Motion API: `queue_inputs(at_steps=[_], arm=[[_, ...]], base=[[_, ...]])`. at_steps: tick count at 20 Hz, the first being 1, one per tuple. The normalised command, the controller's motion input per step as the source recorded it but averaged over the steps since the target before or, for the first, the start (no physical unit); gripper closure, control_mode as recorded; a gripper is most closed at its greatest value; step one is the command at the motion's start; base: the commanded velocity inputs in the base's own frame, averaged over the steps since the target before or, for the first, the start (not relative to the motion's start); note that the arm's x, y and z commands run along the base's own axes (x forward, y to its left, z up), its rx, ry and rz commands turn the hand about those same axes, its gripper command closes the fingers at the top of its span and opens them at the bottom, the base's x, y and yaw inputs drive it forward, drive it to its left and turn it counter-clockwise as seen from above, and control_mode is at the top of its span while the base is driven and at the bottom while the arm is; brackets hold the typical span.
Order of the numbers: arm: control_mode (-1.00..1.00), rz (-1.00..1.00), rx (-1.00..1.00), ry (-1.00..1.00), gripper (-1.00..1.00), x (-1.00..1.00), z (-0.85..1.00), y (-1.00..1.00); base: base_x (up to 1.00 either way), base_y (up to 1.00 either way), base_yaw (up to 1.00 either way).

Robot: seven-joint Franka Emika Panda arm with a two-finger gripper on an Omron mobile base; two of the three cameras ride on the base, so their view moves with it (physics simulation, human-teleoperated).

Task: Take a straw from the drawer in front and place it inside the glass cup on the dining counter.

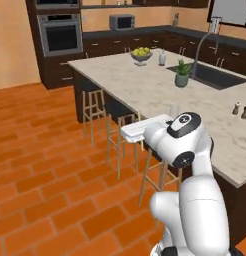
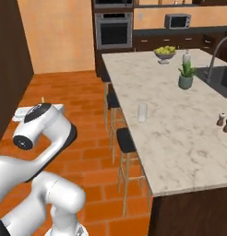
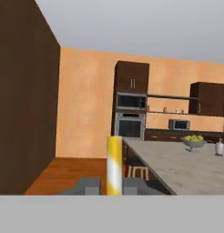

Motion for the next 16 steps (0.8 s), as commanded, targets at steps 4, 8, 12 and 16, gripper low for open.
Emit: queue_inputs(at_steps=[4, 8, 12, 16], arm=[[1.00, 0.00, 0.00, 0.00, 1.00, 0.00, 0.00, 0.00], [1.00, 0.00, 0.00, 0.00, 1.00, 0.00, 0.00, 0.00], [1.00, 0.00, 0.00, 0.00, 1.00, 0.00, 0.00, 0.00], [1.00, 0.00, 0.00, 0.00, 1.00, 0.00, 0.00, 0.00]], base=[[0.61, 0.59, -0.56], [0.41, 0.59, -0.64], [0.38, 0.57, -0.65], [0.27, 0.55, -0.64]])
